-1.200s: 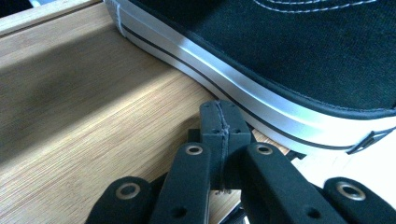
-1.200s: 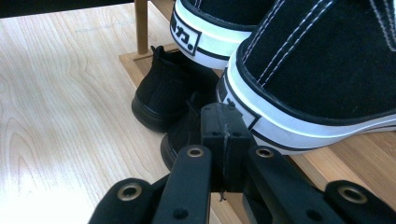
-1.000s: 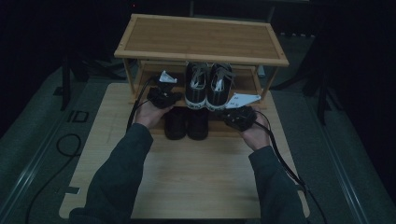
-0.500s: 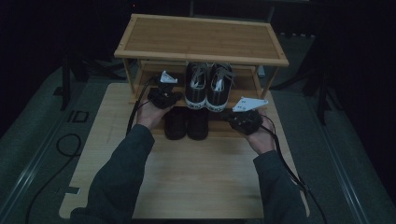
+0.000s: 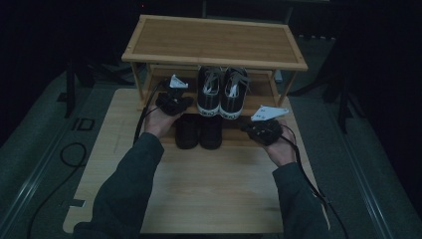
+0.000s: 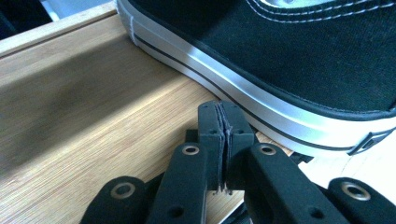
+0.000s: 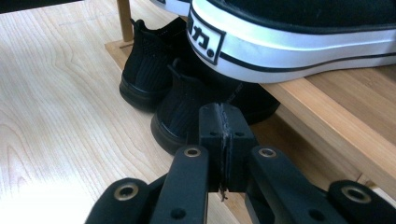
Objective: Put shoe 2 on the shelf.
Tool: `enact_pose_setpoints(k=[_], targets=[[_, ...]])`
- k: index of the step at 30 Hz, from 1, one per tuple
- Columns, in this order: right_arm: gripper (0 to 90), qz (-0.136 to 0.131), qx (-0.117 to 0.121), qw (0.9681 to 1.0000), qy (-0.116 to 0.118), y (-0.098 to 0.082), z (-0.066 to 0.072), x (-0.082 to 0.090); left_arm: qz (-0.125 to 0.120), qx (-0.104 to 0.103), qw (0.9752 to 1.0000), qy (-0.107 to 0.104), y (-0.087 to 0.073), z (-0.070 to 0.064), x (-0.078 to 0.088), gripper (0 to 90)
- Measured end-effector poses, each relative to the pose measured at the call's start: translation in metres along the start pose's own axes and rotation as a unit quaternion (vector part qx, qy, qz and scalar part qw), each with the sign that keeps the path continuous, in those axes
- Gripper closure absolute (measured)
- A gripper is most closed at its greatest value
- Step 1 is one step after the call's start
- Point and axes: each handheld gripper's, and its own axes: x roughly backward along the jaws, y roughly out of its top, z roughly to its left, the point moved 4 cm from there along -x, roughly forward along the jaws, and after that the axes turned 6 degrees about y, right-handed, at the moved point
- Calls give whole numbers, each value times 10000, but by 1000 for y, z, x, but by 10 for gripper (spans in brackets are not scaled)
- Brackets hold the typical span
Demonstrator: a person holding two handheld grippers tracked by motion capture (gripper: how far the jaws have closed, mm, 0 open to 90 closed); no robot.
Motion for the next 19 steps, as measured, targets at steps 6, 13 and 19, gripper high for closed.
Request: enact_pose_setpoints(k=[6,13,19], targets=[[883,38,-27,10000,-15,-4,-1,-2,-26,-41,10000,-2,1,0,5,887],[884,74,-44,10000,-50,-7,-3,0,-37,-167,9999,14,0,0,11,883],[886,91,-57,9999,-67,-9,-3,1,-84,-236,9997,13,-1,-2,17,877]])
